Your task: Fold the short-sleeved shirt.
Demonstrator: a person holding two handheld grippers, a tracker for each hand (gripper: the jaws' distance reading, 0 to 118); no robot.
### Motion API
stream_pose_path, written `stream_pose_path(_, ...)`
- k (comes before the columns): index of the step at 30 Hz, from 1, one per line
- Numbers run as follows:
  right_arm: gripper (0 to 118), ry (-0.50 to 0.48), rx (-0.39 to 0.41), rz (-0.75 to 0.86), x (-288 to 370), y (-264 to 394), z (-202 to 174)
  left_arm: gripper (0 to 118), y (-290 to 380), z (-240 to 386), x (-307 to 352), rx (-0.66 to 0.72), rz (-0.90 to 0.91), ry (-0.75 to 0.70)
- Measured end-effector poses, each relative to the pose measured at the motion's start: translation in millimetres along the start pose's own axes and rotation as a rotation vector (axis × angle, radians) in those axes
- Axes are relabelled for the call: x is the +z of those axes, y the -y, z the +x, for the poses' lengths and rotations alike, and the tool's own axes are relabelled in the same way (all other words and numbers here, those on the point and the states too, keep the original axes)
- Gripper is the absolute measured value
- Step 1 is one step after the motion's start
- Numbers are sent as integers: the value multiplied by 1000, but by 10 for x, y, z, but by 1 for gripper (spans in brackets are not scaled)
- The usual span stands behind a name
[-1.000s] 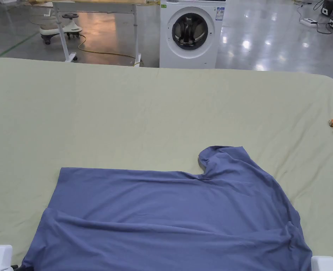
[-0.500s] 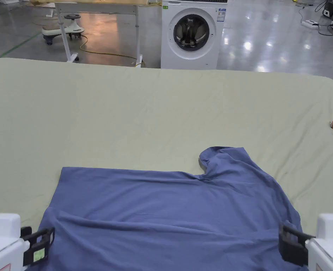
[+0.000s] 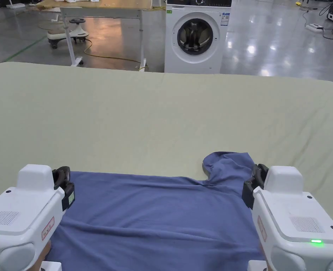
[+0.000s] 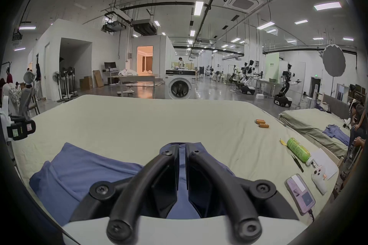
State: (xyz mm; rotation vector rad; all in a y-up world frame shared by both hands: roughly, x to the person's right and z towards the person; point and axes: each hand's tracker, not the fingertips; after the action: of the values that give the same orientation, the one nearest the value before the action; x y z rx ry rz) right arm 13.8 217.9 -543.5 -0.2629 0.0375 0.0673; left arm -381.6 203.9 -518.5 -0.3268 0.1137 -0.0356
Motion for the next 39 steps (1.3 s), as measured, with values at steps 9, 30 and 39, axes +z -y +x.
stream_pose_path(9, 0, -17, 28, -5, -189, 11, -65, 0, -46, -521, -871, 43, -188, -2)
stream_pose_path(30, 0, 38, 72, -170, -465, 374, 303, 61, -135, -409, -2371, 32, -789, 57)
stream_pose_path(39, 0, 50, 29, -230, -619, 447, 426, 0, -96, -264, -2264, -29, -744, 121)
